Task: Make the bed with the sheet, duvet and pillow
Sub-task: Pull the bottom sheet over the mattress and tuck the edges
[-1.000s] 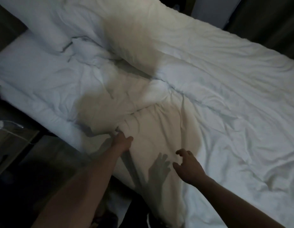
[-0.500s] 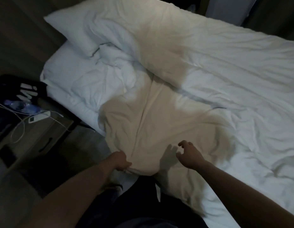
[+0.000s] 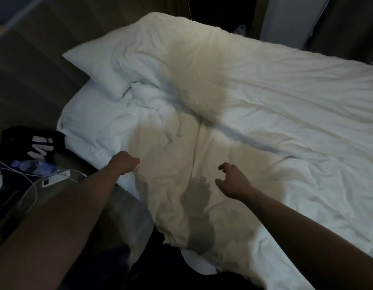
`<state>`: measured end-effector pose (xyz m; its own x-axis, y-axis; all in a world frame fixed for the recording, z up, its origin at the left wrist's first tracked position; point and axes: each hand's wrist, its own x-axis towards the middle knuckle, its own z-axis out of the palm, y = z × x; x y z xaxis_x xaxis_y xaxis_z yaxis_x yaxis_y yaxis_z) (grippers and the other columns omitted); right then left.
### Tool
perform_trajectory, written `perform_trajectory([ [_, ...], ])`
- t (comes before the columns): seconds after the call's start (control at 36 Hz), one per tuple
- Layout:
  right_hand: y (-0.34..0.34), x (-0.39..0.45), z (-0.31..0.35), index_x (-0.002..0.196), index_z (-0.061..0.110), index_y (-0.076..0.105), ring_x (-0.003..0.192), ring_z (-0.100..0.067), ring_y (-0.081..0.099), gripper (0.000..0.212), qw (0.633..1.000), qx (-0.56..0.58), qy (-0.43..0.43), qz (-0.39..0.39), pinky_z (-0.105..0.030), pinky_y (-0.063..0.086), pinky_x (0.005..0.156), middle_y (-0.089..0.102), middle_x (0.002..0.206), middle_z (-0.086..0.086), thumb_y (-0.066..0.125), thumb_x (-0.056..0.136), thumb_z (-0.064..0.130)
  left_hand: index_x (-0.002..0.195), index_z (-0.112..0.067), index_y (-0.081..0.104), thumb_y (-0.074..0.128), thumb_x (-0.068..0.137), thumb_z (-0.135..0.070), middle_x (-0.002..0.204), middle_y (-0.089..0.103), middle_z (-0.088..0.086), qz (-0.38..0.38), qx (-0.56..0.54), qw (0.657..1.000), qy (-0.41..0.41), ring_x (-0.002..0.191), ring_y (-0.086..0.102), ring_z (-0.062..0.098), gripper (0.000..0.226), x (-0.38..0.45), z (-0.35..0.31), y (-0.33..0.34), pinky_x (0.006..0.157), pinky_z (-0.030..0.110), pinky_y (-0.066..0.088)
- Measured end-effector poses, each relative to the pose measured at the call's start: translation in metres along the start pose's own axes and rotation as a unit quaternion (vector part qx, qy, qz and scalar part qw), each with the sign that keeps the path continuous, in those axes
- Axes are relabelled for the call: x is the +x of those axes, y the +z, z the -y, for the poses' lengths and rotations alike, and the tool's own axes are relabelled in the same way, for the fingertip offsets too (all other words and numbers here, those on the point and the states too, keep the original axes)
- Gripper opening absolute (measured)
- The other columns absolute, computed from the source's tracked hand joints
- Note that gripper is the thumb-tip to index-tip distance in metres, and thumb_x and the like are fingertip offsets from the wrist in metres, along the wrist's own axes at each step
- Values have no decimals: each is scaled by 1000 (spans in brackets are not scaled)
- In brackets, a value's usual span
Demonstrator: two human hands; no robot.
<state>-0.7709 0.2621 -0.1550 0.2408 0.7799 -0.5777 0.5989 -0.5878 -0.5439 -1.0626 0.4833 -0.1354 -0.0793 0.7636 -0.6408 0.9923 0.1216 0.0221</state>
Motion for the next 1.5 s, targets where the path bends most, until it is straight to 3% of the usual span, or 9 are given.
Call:
perform_trajectory([
  [0.14,13,45,51,138,15,43,109,-26,59,51,1000,4,6,-10,-36,46,93,46,137,-9,58,92,32,120,1,60,63,85,-50,109,64,17,8,-26,999,-25,84,62,29,62,73,34,-34,60,27,51],
  [0.25,29,96,96,136,16,45,108,-24,59,50,999,16,32,-15,-35,47,91,49,135,-8,60,91,34,145,1,40,60,85,-57,146,44,20,17,22,1000,-1,128,47,35,85,141,63,-63,103,37,44],
  [0.36,55,148,137,133,18,48,109,-23,59,53,996,34,80,-15,-31,44,85,58,125,-6,64,88,42,152,-3,26,62,86,-56,155,25,20,-7,32,999,14,138,35,35,92,198,78,-89,112,39,34],
  [0.58,123,234,180,147,7,30,124,-36,52,105,979,53,196,3,-42,46,101,44,139,-17,67,73,72,150,-10,33,74,74,-63,150,33,18,-9,11,999,31,136,39,36,101,306,84,-109,111,40,36],
  [0.72,148,262,178,151,5,10,128,-45,43,119,960,60,273,-27,-46,38,105,32,144,-19,75,70,65,155,-10,18,74,61,-76,157,30,12,3,-8,999,45,141,36,33,128,345,67,-92,113,43,34],
  [0.89,158,251,166,142,12,35,120,-37,56,58,969,11,245,-28,-39,44,98,53,135,-13,55,88,20,151,-9,31,62,85,-46,150,42,16,20,56,993,102,133,46,33,81,331,48,-82,107,37,40],
  [1.06,136,237,188,96,17,54,103,-37,60,12,987,7,157,-26,-32,37,75,66,110,-15,45,89,16,138,-5,48,57,88,-30,141,51,20,8,74,991,107,126,52,36,57,304,59,-126,101,36,44],
  [1.36,160,143,264,96,16,63,89,-22,66,46,991,84,-71,73,-34,49,71,71,89,-3,45,74,52,130,7,55,69,90,-26,132,52,33,-163,4,986,-17,120,51,48,54,245,195,-237,96,48,42],
  [1.5,208,147,264,127,25,55,119,-30,58,37,982,-27,-10,186,-36,47,94,61,129,-7,48,93,35,135,-8,52,63,86,-49,138,50,18,14,194,979,-56,123,51,38,65,253,214,-212,99,42,45],
])
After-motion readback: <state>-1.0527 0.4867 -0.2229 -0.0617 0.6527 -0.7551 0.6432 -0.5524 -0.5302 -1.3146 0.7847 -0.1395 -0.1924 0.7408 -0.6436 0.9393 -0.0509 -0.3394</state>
